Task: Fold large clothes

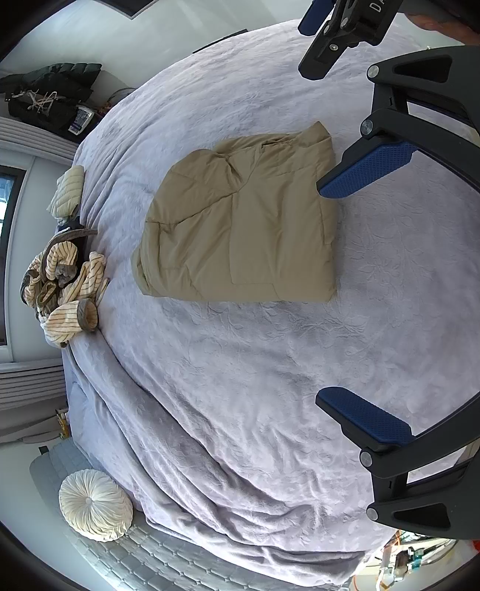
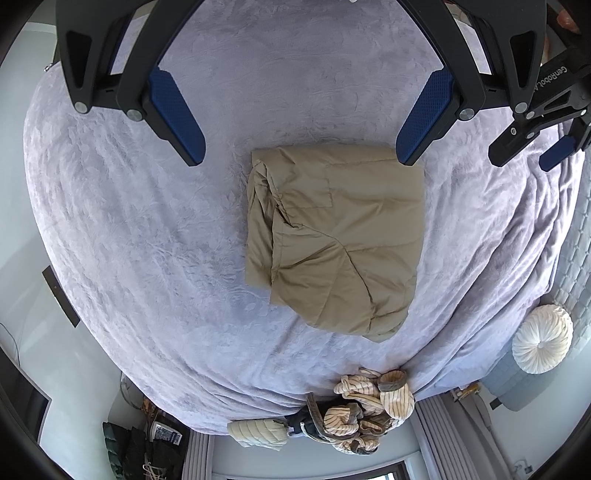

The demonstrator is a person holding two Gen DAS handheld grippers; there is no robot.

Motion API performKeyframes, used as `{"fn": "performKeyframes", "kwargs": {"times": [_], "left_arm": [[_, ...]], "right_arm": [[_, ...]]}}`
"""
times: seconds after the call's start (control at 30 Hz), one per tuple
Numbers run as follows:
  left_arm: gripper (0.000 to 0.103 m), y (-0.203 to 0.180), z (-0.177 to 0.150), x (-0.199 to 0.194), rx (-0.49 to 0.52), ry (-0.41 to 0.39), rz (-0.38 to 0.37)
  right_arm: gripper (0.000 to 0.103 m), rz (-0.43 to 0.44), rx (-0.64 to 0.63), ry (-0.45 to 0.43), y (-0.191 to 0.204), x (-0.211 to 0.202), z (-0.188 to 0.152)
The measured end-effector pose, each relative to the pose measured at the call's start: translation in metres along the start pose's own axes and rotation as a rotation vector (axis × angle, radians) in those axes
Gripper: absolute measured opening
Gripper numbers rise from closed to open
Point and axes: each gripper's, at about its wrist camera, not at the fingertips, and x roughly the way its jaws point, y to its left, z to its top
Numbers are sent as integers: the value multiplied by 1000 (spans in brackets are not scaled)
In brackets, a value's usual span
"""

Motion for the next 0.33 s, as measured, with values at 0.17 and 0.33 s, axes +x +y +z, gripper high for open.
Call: {"fn": "performKeyframes", "kwargs": {"times": [0.17,0.33], "left_arm": [[102,3,4,2,1,-2,-12],[102,0,6,3,30,-20,-12]], "right_arm": [[103,-1,0,1,1,0,0],[103,-2,1,0,3,0,-1]]}}
